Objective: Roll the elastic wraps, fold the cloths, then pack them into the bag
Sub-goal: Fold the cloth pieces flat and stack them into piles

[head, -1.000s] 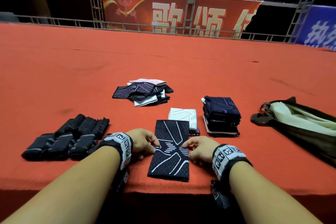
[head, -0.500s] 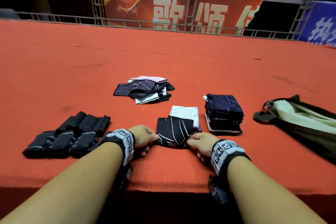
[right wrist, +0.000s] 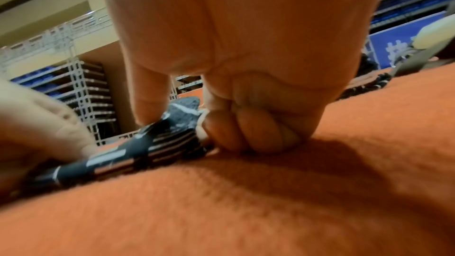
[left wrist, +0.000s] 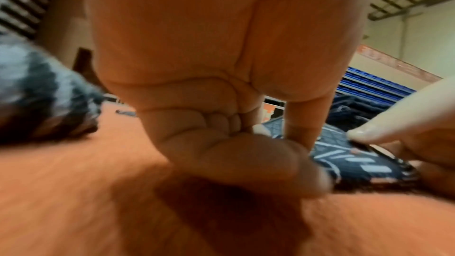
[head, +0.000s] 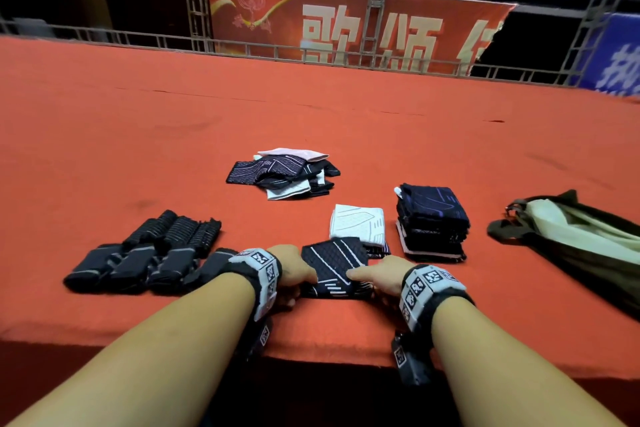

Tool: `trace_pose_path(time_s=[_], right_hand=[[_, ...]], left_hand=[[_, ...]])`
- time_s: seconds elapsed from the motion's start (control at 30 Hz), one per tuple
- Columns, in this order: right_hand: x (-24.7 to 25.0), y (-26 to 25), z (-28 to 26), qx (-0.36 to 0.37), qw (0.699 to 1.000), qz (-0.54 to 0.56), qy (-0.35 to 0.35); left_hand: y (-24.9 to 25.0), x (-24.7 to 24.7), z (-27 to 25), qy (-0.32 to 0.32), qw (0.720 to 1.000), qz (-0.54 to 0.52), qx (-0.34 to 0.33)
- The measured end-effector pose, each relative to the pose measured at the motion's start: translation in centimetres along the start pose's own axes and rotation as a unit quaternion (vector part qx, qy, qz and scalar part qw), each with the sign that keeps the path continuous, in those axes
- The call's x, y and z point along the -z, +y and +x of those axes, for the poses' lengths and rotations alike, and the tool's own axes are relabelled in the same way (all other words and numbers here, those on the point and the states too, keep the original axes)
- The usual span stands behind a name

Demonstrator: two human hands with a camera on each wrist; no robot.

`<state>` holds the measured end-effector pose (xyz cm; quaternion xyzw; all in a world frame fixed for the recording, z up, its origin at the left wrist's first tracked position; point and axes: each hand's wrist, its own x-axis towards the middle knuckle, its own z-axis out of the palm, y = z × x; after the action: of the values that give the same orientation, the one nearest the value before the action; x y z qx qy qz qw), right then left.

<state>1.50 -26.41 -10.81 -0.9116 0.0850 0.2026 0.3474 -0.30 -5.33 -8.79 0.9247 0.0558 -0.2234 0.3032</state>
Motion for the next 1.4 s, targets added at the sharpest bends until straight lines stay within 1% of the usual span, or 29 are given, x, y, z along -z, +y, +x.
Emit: trace_pose_path(time_s=[0.03,0.07,0.1,0.17,0.2,0.27,0.33,0.37,0.43,0.53,0.6,0.7,0.77,0.87,0.93,0.97,1.03,1.07,1.17,1.23,1.3,1.33,1.4], right_hand=[[-0.1,-0.1,0.0,0.013,1.0,-0.023,0.016],[-0.2,-0.2,-0.1,0.024,0.998,-0.042,0.032],[-0.4,-0.3,-0.1,0.031,0.997,-0.061,0.045],[-0.8,-0.6,-0.2,0.031,0.993,-0.094,0.061],[-1.0,-0.8,-0.3,0.027,0.992,-0.108,0.066],[-1.2,-1.2,-0.4,0.02,0.988,-0.136,0.073],[-1.3,-1.4,-0.3,0.017,0.985,-0.153,0.077],[-1.4,-1.4,-0.2,0.017,0.984,-0.161,0.077],[-1.3,-1.4,-0.3,0.018,0.981,-0.176,0.076],[-0.9,-1.4,-0.7,0.004,0.977,-0.204,0.056],[-0.3,-1.1,-0.6,-0.015,0.98,-0.194,0.041],[0.3,-0.2,-0.2,-0.059,0.996,-0.061,0.005],[0.6,0.3,-0.2,-0.067,0.998,-0.001,-0.021],[1.0,0.8,-0.1,-0.063,0.995,0.04,-0.06],[1.2,0.9,0.2,-0.063,0.995,0.031,-0.078],[1.2,0.8,0.2,-0.058,0.995,0.008,-0.082],[1.2,0.6,0.3,-0.044,0.995,-0.029,-0.083],[1.1,0.7,0.4,-0.043,0.995,-0.029,-0.086],[0.8,1.3,0.6,-0.039,0.995,0.022,-0.089],[0.6,1.4,0.3,-0.04,0.995,0.049,-0.071],[0.4,1.0,-0.2,-0.031,0.997,0.051,-0.039],[0.2,0.6,-0.4,-0.017,0.999,0.035,-0.027],[0.1,-0.2,-1.4,0.0,0.999,-0.039,-0.004]], left_hand=[[0.6,0.0,-0.1,0.031,0.996,0.088,-0.015],[1.1,-0.1,-0.1,0.075,0.982,0.171,-0.036],[1.4,-0.4,0.1,0.118,0.968,0.215,-0.054],[1.7,-1.6,0.7,0.184,0.948,0.242,-0.092],[1.7,-2.3,1.0,0.192,0.941,0.254,-0.114],[1.5,-4.0,1.9,0.148,0.938,0.287,-0.128],[0.9,-5.0,2.8,0.091,0.948,0.291,-0.093],[0.5,-5.3,3.3,0.072,0.952,0.288,-0.075],[-0.1,-5.4,4.2,0.055,0.95,0.3,-0.06],[-0.4,-5.1,4.7,0.042,0.942,0.328,-0.052],[-0.2,-4.8,4.7,0.034,0.942,0.33,-0.048],[0.0,-4.7,4.5,0.025,0.945,0.324,-0.045],[0.2,-4.6,4.5,0.015,0.947,0.317,-0.043],[0.3,-4.3,4.2,-0.002,0.948,0.315,-0.037],[0.5,-4.2,4.0,-0.011,0.949,0.312,-0.033],[0.6,-4.1,4.0,-0.014,0.95,0.309,-0.033],[0.7,-4.1,3.9,-0.016,0.952,0.305,-0.034],[0.7,-4.0,3.9,-0.016,0.951,0.306,-0.034],[0.5,-4.1,4.1,-0.014,0.952,0.304,-0.037],[0.3,-4.2,4.3,-0.009,0.952,0.302,-0.044],[0.1,-4.3,4.5,-0.004,0.952,0.302,-0.047],[0.1,-4.4,4.5,-0.001,0.952,0.303,-0.047],[0.0,-4.5,4.3,0.005,0.952,0.301,-0.055]])
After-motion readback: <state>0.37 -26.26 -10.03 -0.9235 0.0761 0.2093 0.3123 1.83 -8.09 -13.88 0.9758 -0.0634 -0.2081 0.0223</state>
